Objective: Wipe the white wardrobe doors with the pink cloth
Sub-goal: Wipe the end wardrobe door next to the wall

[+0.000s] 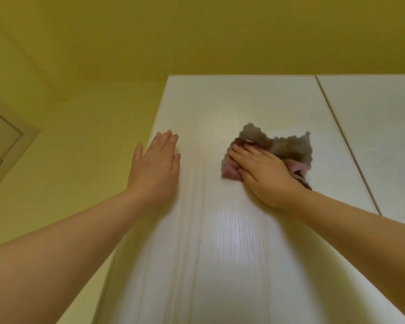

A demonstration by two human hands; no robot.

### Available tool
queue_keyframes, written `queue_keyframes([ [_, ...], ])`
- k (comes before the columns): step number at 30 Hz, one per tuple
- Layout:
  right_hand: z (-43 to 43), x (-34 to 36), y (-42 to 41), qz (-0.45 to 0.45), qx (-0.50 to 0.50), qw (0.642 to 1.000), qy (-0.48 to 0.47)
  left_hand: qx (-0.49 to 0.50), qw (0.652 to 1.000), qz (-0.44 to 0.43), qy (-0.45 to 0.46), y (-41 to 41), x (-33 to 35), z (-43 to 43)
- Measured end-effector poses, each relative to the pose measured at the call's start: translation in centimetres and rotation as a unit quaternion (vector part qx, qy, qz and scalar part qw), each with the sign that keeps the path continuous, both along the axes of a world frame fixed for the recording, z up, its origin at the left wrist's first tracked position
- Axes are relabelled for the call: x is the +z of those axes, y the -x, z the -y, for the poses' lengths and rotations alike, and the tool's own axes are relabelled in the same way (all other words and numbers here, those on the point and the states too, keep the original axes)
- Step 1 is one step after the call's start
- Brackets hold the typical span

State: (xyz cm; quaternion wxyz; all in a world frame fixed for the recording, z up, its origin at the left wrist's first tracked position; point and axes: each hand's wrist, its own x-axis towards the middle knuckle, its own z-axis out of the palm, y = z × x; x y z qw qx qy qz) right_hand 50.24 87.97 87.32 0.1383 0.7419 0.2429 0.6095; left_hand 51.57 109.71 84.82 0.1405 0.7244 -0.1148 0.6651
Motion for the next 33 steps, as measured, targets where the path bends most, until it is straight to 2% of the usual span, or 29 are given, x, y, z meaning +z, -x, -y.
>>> queue_keyframes([
  [2,-0.4,0.8,0.6,-0.007,0.052,0.997,-0.062,-0.016,1.0,-0.013,0.014,-0.8,-0.7,-0.7],
  [4,-1.7,1.2,0.3,0.03,0.036,0.99,-0.136,-0.052,0.997,-0.025,0.043,-1.4,-1.2,-1.2],
  [5,-2.8,1.0,0.0,0.036,0.017,0.991,-0.131,-0.077,0.995,-0.033,0.061,-1.7,-1.3,-1.4],
  [7,-4.5,0.5,-1.0,0.016,0.0,0.999,-0.052,-0.138,0.985,-0.04,0.09,-2.1,-1.5,-1.7],
  [9,-4.9,0.7,-0.9,-0.015,0.017,1.0,-0.005,-0.207,0.971,-0.04,0.113,-2.4,-1.6,-1.8],
  [11,-4.9,1.9,-0.6,-0.012,0.077,0.995,-0.069,-0.25,0.958,-0.05,0.128,-2.5,-1.8,-1.8],
  [13,-5.8,2.2,-0.9,0.035,0.041,0.991,-0.12,-0.254,0.958,-0.061,0.118,-2.8,-2.1,-2.0],
  [16,-8.0,1.4,-1.7,0.01,-0.009,1.0,-0.021,-0.243,0.963,-0.055,0.103,-3.5,-2.3,-2.8],
  [18,-8.0,1.4,-1.5,-0.016,0.028,0.999,0.02,-0.255,0.96,-0.052,0.103,-3.6,-2.3,-2.9],
  [20,-8.2,2.1,-1.3,0.006,0.064,0.997,-0.041,-0.265,0.958,-0.052,0.099,-3.8,-2.3,-3.1],
  [21,-8.8,2.0,-1.4,0.023,0.047,0.996,-0.075,-0.266,0.958,-0.049,0.099,-4.0,-2.4,-3.3],
  [23,-10.4,1.2,-2.0,0.028,0.006,0.998,-0.056,-0.281,0.953,-0.036,0.107,-4.4,-2.6,-3.5],
  [26,-10.8,0.3,-1.9,-0.022,0.018,0.997,0.067,-0.366,0.922,-0.039,0.123,-4.6,-3.3,-3.9],
  [28,-10.8,1.3,-1.6,-0.029,0.063,0.997,0.023,-0.419,0.897,-0.042,0.134,-4.6,-3.8,-4.4],
  [30,-11.9,1.5,-1.8,0.017,0.068,0.996,-0.063,-0.449,0.882,-0.044,0.138,-4.6,-3.9,-4.7],
  [31,-12.9,1.2,-2.0,0.03,0.058,0.995,-0.072,-0.46,0.876,-0.042,0.142,-4.8,-3.9,-4.9],
  [33,-13.4,0.8,-2.4,0.014,0.064,0.998,-0.016,-0.474,0.866,-0.039,0.151,-4.8,-3.9,-4.7],
])
